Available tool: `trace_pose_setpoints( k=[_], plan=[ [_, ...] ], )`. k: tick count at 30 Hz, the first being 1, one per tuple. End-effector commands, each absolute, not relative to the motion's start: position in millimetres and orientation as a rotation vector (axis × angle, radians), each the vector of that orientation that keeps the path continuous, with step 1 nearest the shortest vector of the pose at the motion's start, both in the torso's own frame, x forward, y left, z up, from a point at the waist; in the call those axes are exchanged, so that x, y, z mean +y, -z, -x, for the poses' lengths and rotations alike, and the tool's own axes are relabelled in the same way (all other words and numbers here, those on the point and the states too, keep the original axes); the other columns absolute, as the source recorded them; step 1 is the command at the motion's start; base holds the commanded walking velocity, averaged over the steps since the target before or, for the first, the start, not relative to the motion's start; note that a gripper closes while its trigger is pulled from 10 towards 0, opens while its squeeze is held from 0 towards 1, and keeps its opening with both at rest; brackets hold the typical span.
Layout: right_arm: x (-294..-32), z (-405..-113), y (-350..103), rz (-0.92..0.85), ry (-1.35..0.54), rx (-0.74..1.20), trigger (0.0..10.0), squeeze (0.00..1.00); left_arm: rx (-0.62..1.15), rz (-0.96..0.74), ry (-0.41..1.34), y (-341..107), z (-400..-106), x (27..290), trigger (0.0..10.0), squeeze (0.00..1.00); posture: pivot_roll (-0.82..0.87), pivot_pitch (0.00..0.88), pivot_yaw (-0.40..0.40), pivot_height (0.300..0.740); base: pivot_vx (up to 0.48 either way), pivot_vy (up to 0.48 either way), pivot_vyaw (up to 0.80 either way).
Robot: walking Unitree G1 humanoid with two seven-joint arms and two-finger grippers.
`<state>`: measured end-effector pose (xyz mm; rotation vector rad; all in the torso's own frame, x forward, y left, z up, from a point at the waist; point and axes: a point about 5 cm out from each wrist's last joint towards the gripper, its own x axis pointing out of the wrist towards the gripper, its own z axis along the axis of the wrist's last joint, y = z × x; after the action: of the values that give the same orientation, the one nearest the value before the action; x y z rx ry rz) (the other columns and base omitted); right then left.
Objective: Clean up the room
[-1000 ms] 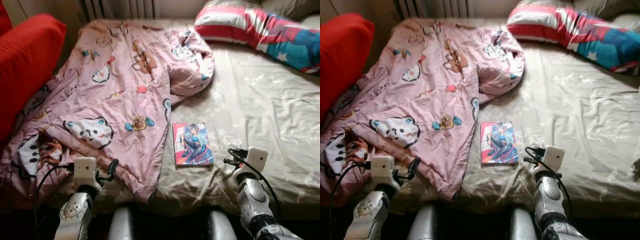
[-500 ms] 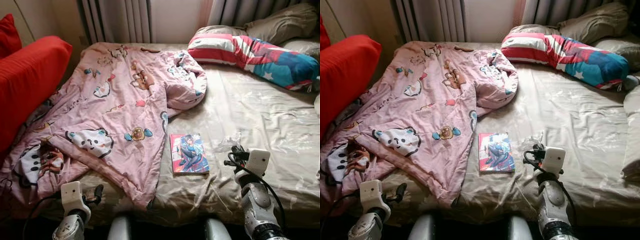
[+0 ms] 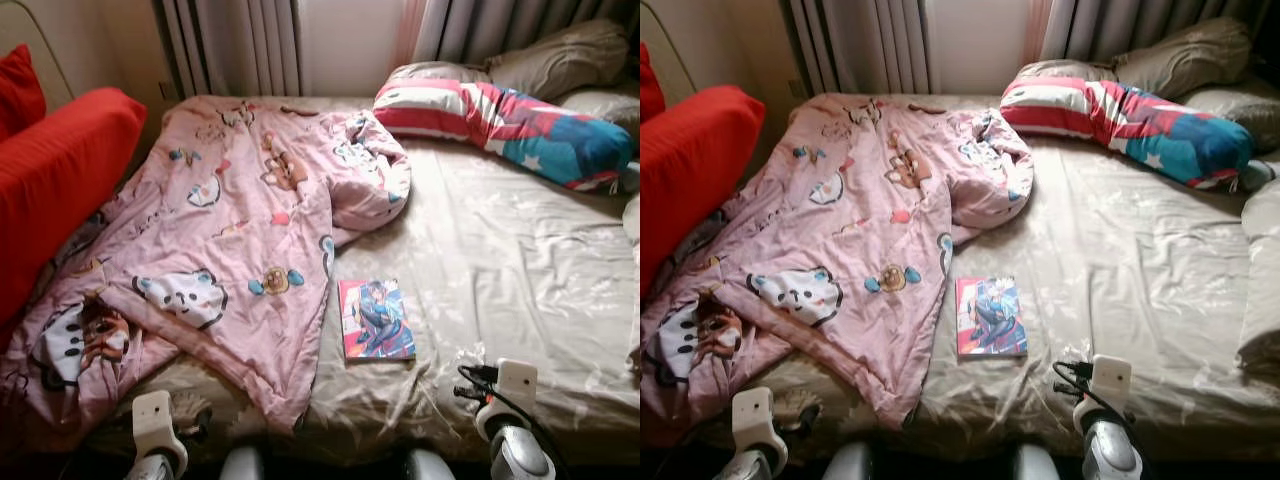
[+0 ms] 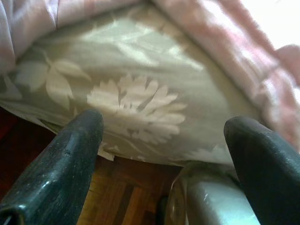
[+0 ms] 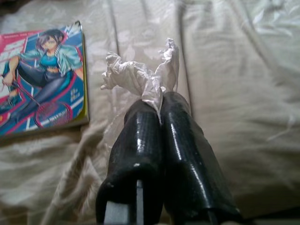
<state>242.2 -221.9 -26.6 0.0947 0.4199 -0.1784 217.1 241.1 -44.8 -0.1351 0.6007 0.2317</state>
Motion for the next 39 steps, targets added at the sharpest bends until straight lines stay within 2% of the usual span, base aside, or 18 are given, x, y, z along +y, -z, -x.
trace_pose_setpoints(
  k=[1, 11, 18, 25, 32, 39],
  plan=[
    [-224, -238, 32, -0.087, 0.195, 0.461, 10.0, 0.0, 0.635, 0.115, -0.23, 49, -213, 243, 10.0, 0.0, 0.0, 0.0, 0.009, 0.688, 0.0, 0.0, 0.0],
    [-222, -228, 43, -0.07, 0.2, 0.547, 10.0, 0.0, 0.727, 0.1, -0.209, 61, -200, 235, 10.0, 0.0, 0.0, 0.0, -0.001, 0.74, 0.0, 0.0, 0.0],
    [-214, -206, 62, -0.058, 0.187, 0.689, 10.0, 0.0, 0.792, 0.09, -0.18, 70, -190, 225, 10.0, 0.0, -0.01, 0.0, -0.007, 0.74, 0.0, 0.0, 0.0],
    [-209, -186, 77, -0.063, 0.181, 0.824, 10.0, 0.0, 0.83, 0.088, -0.187, 75, -182, 226, 10.0, 0.0, 0.0, 0.0, -0.012, 0.74, 0.0, 0.0, 0.0],
    [-202, -185, 78, -0.068, 0.153, 0.838, 10.0, 0.0, 0.902, 0.072, -0.199, 81, -162, 241, 10.0, 0.0, -0.01, 0.0, -0.012, 0.74, 0.0, 0.0, 0.0],
    [-204, -185, 78, -0.065, 0.161, 0.842, 10.0, 0.0, 0.928, 0.072, -0.207, 83, -154, 247, 10.0, 0.0, -0.01, 0.0, -0.009, 0.74, 0.0, 0.0, 0.0]
  ],
)
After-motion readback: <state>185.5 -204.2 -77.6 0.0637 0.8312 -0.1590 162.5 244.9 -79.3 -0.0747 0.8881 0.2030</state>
